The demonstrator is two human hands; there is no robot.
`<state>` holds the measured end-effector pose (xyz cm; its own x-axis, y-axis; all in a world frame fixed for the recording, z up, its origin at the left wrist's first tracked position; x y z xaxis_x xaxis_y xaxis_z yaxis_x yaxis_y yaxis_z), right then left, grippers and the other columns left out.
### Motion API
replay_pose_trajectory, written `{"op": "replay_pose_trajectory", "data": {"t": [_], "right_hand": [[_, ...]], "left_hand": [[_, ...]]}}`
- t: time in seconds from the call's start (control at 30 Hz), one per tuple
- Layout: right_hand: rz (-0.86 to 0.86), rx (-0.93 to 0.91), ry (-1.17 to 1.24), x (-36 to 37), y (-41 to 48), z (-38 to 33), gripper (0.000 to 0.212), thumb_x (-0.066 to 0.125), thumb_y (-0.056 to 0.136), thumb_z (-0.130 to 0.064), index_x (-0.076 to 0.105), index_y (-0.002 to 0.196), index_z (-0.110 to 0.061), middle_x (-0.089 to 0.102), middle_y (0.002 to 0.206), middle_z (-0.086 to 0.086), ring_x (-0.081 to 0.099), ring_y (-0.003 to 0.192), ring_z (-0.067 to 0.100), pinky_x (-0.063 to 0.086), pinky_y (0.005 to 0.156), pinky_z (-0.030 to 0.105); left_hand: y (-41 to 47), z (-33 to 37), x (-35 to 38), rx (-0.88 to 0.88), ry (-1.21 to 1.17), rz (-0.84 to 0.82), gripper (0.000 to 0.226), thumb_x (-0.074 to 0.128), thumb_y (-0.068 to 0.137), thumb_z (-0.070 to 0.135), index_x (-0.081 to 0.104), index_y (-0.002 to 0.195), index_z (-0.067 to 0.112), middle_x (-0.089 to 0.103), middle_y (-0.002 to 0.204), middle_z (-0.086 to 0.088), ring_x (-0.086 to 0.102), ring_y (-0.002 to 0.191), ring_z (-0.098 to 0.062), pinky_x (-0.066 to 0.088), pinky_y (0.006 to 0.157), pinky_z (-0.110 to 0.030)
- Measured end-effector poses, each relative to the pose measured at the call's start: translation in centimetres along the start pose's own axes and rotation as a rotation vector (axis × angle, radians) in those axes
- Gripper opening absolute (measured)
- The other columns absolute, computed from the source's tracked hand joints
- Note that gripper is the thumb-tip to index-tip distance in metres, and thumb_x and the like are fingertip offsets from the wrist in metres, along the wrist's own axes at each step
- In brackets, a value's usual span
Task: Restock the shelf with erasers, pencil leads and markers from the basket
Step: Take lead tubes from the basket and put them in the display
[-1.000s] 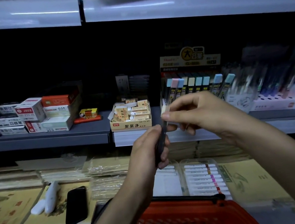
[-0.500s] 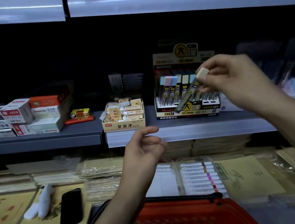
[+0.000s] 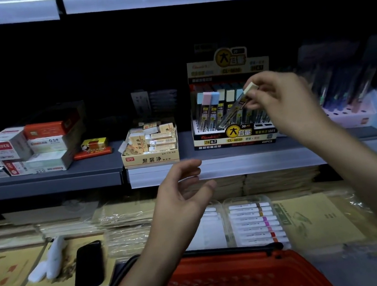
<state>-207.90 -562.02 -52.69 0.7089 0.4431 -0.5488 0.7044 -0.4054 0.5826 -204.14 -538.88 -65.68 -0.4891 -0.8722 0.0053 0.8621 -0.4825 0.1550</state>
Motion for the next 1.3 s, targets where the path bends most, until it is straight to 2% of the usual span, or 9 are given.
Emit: {"op": "replay_pose_trajectory", "data": {"t": [0.17, 0.33, 0.47, 0.57, 0.73, 0.93, 1.03, 1.17, 1.3], "right_hand": [[-0.014, -0.086, -0.094, 0.1, 0.0, -1.3, 0.017, 0.057, 0.103, -0.01, 0.073, 0.108, -0.015, 0.073, 0.091, 0.003, 0.071, 0.079, 0.004, 0.056, 0.081, 0.016], [-0.026, -0.136, -0.202, 1.7, -0.2, -1.1, 0.018, 0.055, 0.104, -0.016, 0.072, 0.111, -0.017, 0.072, 0.087, 0.002, 0.069, 0.076, 0.01, 0.059, 0.079, 0.039], [-0.028, -0.16, -0.276, 2.4, -0.1, -1.3, 0.033, 0.058, 0.103, -0.015, 0.065, 0.135, -0.017, 0.06, 0.098, -0.001, 0.057, 0.091, 0.015, 0.043, 0.082, 0.025], [-0.093, -0.149, -0.358, 3.6, -0.3, -1.1, 0.046, 0.057, 0.104, -0.015, 0.05, 0.149, -0.017, 0.052, 0.099, 0.0, 0.053, 0.093, 0.018, 0.037, 0.081, 0.026], [-0.067, -0.112, -0.348, 2.7, -0.8, -1.1, 0.056, 0.056, 0.103, -0.013, 0.037, 0.156, -0.018, 0.052, 0.104, 0.003, 0.054, 0.091, 0.021, 0.045, 0.08, 0.035], [-0.091, -0.152, -0.34, 2.0, -3.7, -3.8, 0.044, 0.059, 0.101, -0.023, 0.053, 0.144, -0.023, 0.056, 0.105, -0.004, 0.057, 0.092, 0.017, 0.047, 0.08, 0.035], [-0.149, -0.139, -0.292, 2.6, -6.5, -5.3, 0.047, 0.06, 0.1, -0.03, 0.051, 0.146, -0.026, 0.058, 0.119, -0.005, 0.057, 0.107, 0.016, 0.049, 0.089, 0.035], [-0.307, -0.114, -0.299, 3.9, -11.0, -6.3, 0.057, 0.059, 0.099, -0.045, 0.041, 0.152, -0.032, 0.046, 0.141, -0.011, 0.047, 0.126, 0.009, 0.04, 0.097, 0.027], [-0.454, -0.117, -0.353, 5.4, -15.0, -6.2, 0.061, 0.06, 0.096, -0.052, 0.042, 0.151, -0.033, 0.042, 0.143, -0.012, 0.05, 0.122, 0.01, 0.043, 0.098, 0.029]], "left_hand": [[-0.1, 0.0, -0.1, 0.007, 0.037, 0.0, 0.033, 0.077, 0.09, 0.016, 0.068, 0.117, 0.034, 0.068, 0.12, 0.009, 0.064, 0.116, -0.002, 0.055, 0.093, -0.027], [-0.2, -0.1, 0.0, 0.023, 0.087, -0.003, 0.033, 0.076, 0.09, 0.017, 0.067, 0.117, 0.035, 0.069, 0.118, 0.011, 0.064, 0.114, 0.0, 0.053, 0.089, -0.019], [-0.1, -0.4, -0.2, 0.03, 0.112, 0.002, 0.033, 0.077, 0.09, 0.017, 0.068, 0.116, 0.036, 0.07, 0.117, 0.012, 0.064, 0.114, -0.001, 0.053, 0.087, -0.02], [-0.2, -0.5, -0.1, 0.034, 0.132, -0.005, 0.032, 0.076, 0.091, 0.017, 0.067, 0.116, 0.035, 0.069, 0.118, 0.011, 0.064, 0.113, 0.001, 0.053, 0.082, -0.013], [-0.5, 0.0, -0.6, 0.061, 0.183, 0.008, 0.035, 0.076, 0.091, 0.02, 0.066, 0.119, 0.038, 0.068, 0.119, 0.015, 0.062, 0.117, 0.002, 0.054, 0.095, -0.026], [-1.3, 1.4, -2.0, 0.148, 0.304, 0.015, 0.041, 0.075, 0.092, 0.026, 0.061, 0.128, 0.04, 0.063, 0.126, 0.02, 0.055, 0.123, 0.005, 0.048, 0.104, -0.026], [-2.1, 2.0, -2.8, 0.227, 0.448, 0.023, 0.049, 0.075, 0.092, 0.031, 0.056, 0.137, 0.037, 0.058, 0.133, 0.018, 0.052, 0.125, 0.005, 0.045, 0.106, -0.025], [-3.8, 2.3, -3.5, 0.282, 0.668, -0.036, 0.061, 0.069, 0.093, 0.043, 0.046, 0.149, 0.036, 0.048, 0.144, 0.017, 0.046, 0.13, 0.0, 0.038, 0.1, -0.011], [-5.9, 1.5, -4.1, 0.31, 0.886, -0.09, 0.07, 0.059, 0.089, 0.058, 0.04, 0.153, 0.035, 0.044, 0.15, 0.011, 0.046, 0.137, -0.013, 0.048, 0.106, -0.041]]}}
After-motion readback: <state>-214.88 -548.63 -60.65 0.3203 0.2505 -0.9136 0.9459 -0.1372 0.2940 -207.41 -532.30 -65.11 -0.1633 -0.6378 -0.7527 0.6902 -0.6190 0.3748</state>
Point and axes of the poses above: each hand's wrist, its own y-axis towards the middle knuckle, its own x-axis out of the palm, z = x × y, the point moved 8 cm from there along y, towards the middle knuckle
